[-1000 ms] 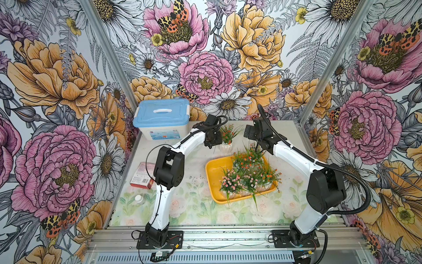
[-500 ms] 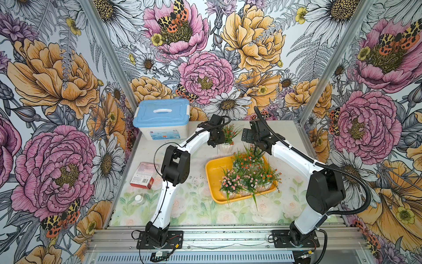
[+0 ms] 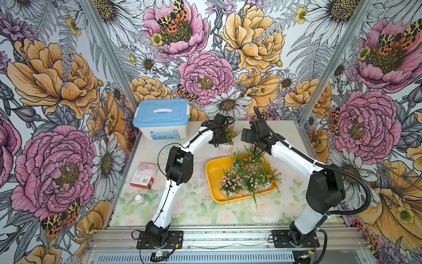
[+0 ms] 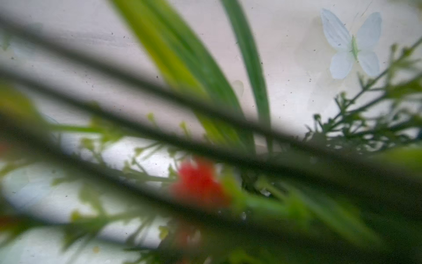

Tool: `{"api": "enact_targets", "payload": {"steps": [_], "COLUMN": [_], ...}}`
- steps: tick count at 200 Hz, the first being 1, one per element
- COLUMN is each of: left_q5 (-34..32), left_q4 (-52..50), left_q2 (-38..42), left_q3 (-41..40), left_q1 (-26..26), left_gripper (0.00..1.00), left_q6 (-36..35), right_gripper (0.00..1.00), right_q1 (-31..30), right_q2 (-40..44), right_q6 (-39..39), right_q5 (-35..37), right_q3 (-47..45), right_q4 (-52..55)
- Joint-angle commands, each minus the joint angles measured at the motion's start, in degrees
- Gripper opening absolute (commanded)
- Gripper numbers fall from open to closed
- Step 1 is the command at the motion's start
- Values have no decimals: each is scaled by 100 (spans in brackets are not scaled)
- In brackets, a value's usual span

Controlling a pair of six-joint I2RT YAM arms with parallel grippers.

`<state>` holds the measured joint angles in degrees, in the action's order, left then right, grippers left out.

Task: Put the potted gypsophila into the storage box
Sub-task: Pick up the baby's breath potted plant from the center of the board.

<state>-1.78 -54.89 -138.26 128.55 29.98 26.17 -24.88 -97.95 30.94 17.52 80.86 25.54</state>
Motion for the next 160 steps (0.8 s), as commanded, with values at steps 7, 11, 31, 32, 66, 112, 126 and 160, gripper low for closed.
{"api": "enact_targets", "payload": {"steps": [7,11,31,32,66,112,126,160], "left_q5": [-246,-237,-269,-274,-419,-486,-516,-176], "left_q4": [-294,-306,-346,-346,-415,-452,-452,-437], "left_q2": [-163,-173,-210,-211,-232,-102,57,545], "left_q3": [111,119,174,177,257,213,209,76], "left_q1": [78,78,96,100,175,161,104,-151], "left_gripper": [24,23,19,19,10,0,0,0], "left_q6": [-218,-210,-225,-230,-358,-332,-303,-97], "right_gripper": [96,96,96,96,96,96,96,96], "right_q1": [-61,-69,-78,-83,-97,-123,-132,-142], "right_q2": [-71,-74,-69,-67,-73,57,140,444], "right_q6": [-48,-44,-44,-44,-52,-43,-46,-427], "right_q5": [15,15,15,15,10,40,74,-23], "right_q3": [193,198,176,172,139,46,-12,-120], "right_q4": [48,50,50,49,50,51,50,40]}}
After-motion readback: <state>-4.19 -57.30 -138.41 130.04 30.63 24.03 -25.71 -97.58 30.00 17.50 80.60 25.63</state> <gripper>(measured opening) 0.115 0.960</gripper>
